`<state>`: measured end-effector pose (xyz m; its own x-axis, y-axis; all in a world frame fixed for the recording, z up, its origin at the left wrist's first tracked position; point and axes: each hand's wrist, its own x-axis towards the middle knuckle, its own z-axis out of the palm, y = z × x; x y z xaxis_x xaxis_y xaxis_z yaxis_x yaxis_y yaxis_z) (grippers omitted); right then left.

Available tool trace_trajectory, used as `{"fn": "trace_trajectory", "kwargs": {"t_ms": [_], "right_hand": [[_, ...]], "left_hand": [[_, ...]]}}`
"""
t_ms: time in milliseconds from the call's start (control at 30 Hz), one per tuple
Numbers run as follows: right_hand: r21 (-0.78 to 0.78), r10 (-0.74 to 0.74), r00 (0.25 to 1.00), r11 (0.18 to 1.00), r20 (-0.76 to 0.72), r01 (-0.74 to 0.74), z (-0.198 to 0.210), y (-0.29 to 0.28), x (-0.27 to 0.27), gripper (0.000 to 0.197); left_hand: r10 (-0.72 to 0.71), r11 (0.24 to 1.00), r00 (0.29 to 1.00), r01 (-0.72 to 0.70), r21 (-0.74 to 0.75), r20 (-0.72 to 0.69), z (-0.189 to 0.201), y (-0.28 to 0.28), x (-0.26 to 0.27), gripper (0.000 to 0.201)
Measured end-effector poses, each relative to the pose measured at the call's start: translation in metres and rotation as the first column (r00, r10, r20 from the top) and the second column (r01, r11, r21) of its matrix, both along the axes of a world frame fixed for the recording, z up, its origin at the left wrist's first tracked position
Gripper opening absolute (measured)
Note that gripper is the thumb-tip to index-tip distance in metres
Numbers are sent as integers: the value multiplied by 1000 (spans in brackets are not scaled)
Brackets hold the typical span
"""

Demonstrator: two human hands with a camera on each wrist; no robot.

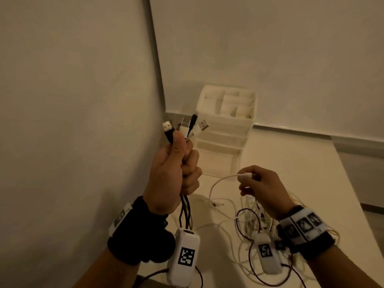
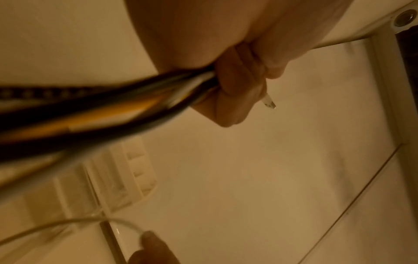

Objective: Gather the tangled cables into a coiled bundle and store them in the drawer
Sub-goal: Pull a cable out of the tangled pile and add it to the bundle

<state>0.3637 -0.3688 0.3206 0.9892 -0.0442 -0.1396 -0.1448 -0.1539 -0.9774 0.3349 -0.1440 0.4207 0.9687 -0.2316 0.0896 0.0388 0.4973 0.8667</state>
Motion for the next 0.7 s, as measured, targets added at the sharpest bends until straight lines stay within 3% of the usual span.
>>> {"fn": "trace_trajectory", "kwargs": {"t_ms": [33, 100, 167, 233, 333, 467, 567, 700], "right_hand": [[233, -17, 999, 972, -35, 24, 10, -9, -8, 5], [524, -3, 998, 851, -67, 37, 26, -21, -23, 22], [675, -5, 999, 737, -51, 39, 40, -26, -34, 36], [727, -51, 998, 684, -44, 67, 54, -28, -45, 26], [646, -87, 996, 762, 28, 49, 74, -26, -63, 23], [369, -170, 956, 927, 238, 73, 89, -22, -82, 32], [274, -213, 917, 954, 337, 121, 96, -19, -91, 41], [212, -233, 894, 964, 382, 161, 98, -28, -95, 31]], "left_hand": [[-17, 1000, 1000, 17, 2, 1, 0, -10, 2, 54], [-49, 999, 999, 49, 13, -2, 1, -28, 4, 53], [-84, 996, 996, 83, 31, 10, 1, -46, 5, 46], [-108, 992, 994, 106, 69, 29, 2, -65, 4, 43], [-115, 983, 992, 105, 150, 59, 1, -92, 0, 38], [-99, 972, 991, 76, 223, 94, 0, -119, -10, 32], [-74, 958, 987, 31, 283, 145, 4, -137, -23, 28], [-46, 955, 992, 9, 298, 116, 7, -153, -32, 27]]}}
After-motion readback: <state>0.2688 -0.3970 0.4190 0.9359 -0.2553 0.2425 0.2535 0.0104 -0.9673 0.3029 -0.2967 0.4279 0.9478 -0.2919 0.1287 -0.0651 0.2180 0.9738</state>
